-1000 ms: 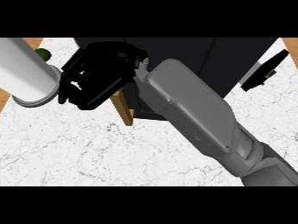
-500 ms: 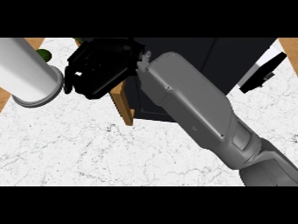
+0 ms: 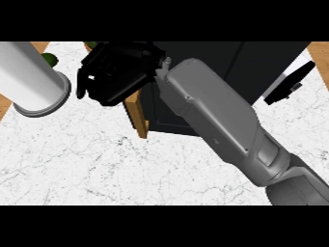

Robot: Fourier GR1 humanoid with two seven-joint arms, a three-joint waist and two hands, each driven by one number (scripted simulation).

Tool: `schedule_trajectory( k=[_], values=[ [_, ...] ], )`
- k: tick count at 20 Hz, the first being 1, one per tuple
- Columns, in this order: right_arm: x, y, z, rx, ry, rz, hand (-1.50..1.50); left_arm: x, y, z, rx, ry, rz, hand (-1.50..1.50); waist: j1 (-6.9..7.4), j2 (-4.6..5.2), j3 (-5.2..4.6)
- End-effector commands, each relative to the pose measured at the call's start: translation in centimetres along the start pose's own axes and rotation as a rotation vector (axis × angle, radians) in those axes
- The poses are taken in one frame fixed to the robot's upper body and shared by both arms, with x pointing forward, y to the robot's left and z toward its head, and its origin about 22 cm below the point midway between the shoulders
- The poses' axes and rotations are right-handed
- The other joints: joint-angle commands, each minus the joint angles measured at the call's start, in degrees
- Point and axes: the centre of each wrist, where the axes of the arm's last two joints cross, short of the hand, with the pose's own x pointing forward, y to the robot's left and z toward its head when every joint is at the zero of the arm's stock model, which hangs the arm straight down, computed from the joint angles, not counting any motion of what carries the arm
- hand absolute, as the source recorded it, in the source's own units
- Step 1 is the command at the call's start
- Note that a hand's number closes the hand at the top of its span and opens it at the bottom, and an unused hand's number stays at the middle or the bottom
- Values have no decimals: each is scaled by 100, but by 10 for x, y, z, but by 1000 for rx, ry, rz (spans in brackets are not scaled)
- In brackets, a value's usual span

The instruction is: Pick up the wine, place it into the cabinet and close the cabinet

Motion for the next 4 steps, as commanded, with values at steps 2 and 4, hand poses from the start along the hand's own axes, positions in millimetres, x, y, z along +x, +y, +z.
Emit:
schedule_trajectory(
  k=[2, 4],
  values=[
    [11, -56, 65, -363, -90, -16, 150, 2, -2, -7, -54, -12, 5, -150, -232, 198, 161],
    [19, -60, 71, -367, -87, -3, 150, 4, -4, -12, -54, -12, -7, -150, -278, 196, 167]
  ],
)
